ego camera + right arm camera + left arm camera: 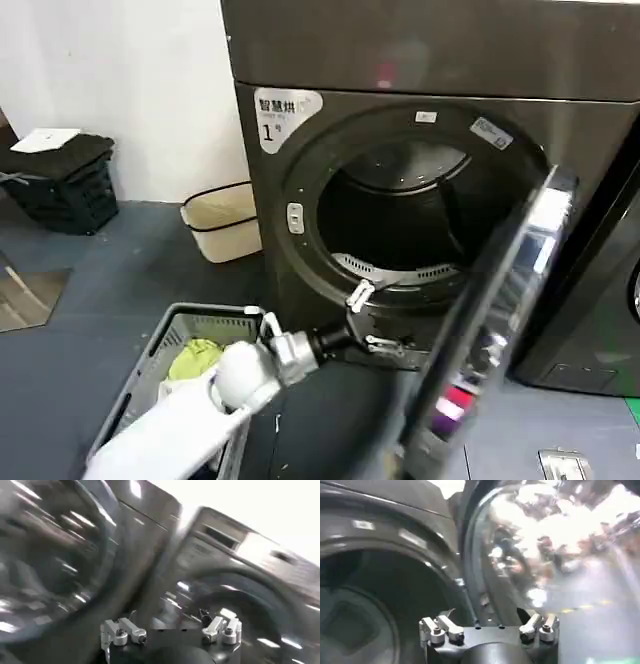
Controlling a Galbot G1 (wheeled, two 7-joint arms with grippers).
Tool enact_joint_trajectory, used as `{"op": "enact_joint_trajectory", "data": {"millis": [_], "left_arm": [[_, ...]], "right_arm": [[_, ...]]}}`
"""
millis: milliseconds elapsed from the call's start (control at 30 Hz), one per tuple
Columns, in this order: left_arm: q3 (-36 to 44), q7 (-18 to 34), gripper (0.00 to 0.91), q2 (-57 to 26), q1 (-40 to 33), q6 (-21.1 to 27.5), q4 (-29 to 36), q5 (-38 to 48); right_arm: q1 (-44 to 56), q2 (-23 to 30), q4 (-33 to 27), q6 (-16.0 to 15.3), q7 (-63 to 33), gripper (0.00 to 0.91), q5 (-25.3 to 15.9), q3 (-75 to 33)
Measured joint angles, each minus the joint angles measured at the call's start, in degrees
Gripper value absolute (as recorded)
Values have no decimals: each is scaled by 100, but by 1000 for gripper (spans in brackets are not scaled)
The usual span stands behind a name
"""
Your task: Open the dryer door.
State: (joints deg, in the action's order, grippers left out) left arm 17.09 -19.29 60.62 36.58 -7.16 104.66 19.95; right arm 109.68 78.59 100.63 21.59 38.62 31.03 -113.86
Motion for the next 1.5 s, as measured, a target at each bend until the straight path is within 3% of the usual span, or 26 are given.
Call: {"op": "enact_joint_trajectory", "data": {"millis": [100,267,567,733,867,1067,1500], "left_arm": [[246,23,907,202,-168,53,-108,-28],[626,30,907,515,-438,58,-299,-61],[1155,123,907,1149,-924,121,-802,-268],[1407,126,907,1588,-1190,129,-1143,-333],[1570,126,907,1911,-1377,127,-1422,-350],[1745,123,907,2326,-1628,111,-1858,-382],[1738,98,907,3019,-1851,224,-2573,-499]], "right_arm": [[-5,115,-69,-189,-794,907,-457,-191],[-63,252,-19,-891,-2124,907,-1047,-492],[-288,373,-49,-2233,-3640,907,-2001,-1180],[-355,544,-135,-2703,-4122,907,-2547,-1602],[-342,709,-238,-2801,-4330,907,-2802,-1939],[-332,969,-409,-2662,-4866,907,-3226,-2384],[-128,1094,-964,-2622,-5538,907,-3284,-2876]]}}
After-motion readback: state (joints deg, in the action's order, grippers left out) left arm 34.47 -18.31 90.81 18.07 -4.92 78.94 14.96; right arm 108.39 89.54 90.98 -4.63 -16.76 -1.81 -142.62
